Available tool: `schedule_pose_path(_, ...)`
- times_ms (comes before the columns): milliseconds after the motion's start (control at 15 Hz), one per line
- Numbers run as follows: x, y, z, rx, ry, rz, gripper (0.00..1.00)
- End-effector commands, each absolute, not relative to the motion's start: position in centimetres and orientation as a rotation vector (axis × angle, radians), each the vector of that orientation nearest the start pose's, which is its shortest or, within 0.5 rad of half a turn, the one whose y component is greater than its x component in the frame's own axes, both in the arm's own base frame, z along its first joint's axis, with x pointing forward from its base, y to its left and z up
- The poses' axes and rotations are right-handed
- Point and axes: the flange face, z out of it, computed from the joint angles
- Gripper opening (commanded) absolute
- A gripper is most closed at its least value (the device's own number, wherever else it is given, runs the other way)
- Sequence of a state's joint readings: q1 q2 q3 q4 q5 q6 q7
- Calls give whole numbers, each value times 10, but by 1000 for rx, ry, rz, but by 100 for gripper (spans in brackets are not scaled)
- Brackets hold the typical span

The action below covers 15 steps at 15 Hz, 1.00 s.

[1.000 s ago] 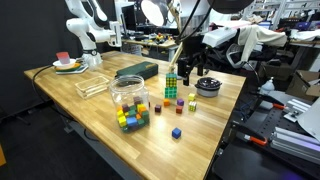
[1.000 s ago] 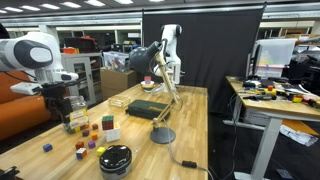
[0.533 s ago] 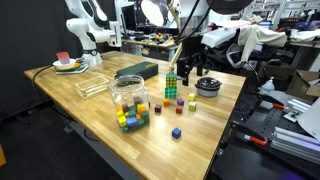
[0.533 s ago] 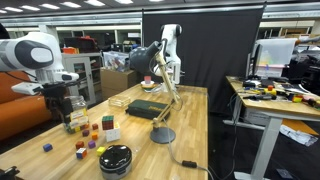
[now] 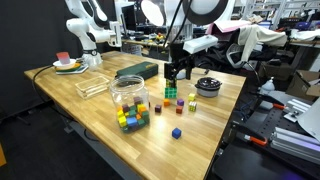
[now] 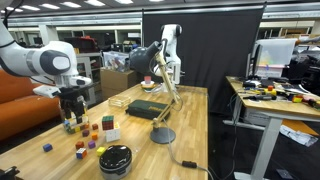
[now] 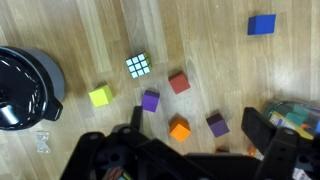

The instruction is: Pick up the red cube and place it on top of the stacked Rubik's cubes

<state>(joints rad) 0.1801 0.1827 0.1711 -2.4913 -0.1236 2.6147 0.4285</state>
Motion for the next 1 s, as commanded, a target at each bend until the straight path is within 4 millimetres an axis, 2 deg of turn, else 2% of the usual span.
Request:
schedule_pose_path(0,457,158,195,-3179,145,61,100)
schedule_pose_path(67,449,157,200,-3185,59,78,100)
schedule_pose_path(200,455,154,193,-3184,112,82,100)
schedule_pose_path(600,456,157,193,-3183,125,78,100)
schedule_pose_path(667,459,154,191,-3172,251,36,100)
schedule_pose_path(933,461,153,169,-3071,584,57,100)
